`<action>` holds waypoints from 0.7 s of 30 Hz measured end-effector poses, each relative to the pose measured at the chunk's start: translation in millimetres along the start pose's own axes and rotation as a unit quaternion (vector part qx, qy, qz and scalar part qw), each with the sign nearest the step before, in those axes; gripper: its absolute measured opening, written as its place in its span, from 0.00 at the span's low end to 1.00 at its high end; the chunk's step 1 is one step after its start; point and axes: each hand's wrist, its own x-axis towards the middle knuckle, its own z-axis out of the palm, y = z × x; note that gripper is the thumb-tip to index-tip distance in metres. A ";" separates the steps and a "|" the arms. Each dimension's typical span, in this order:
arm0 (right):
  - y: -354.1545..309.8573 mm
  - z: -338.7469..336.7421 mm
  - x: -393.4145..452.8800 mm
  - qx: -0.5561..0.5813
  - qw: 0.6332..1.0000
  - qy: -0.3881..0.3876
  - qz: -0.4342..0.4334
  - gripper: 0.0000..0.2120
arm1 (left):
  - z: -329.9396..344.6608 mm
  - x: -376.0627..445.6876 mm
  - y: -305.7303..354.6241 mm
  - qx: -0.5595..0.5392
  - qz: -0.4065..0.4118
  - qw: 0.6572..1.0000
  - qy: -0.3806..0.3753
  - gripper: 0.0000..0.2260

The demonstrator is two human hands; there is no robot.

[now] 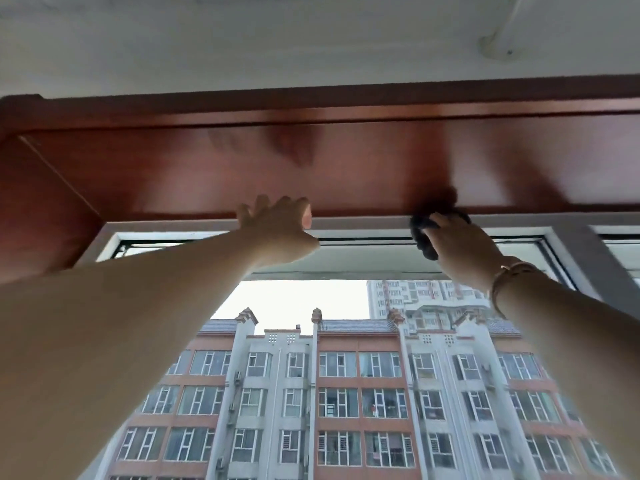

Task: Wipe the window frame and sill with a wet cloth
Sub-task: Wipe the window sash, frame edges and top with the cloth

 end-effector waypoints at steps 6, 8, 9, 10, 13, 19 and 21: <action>35.4 0.1 -11.6 -0.007 0.998 -0.058 0.025 0.19 | 24.9 -23.5 30.0 -0.021 0.003 0.999 -0.029 0.10; 18.0 1.3 -6.7 0.016 0.999 -0.040 -0.007 0.19 | 29.4 -29.2 41.5 -0.023 0.008 0.999 -0.034 0.09; 9.1 2.6 -3.5 0.027 0.999 -0.030 -0.030 0.19 | 30.8 -31.6 47.4 -0.022 0.010 0.999 -0.036 0.09; 2.3 2.9 -0.9 0.040 0.998 -0.018 -0.047 0.19 | 32.4 -32.7 53.6 -0.021 0.014 0.999 -0.040 0.09; 5.2 0.1 1.3 0.061 0.996 -0.004 -0.062 0.21 | 35.8 -33.4 73.4 -0.016 0.024 0.998 -0.051 0.09; 82.9 12.5 -23.1 0.021 1.000 -0.023 -0.004 0.21 | 40.6 -34.8 94.3 -0.017 -0.001 0.999 -0.052 0.08; 110.6 16.8 -34.9 0.021 0.998 -0.030 0.042 0.20 | 41.8 -38.8 101.0 -0.008 -0.006 0.998 -0.057 0.08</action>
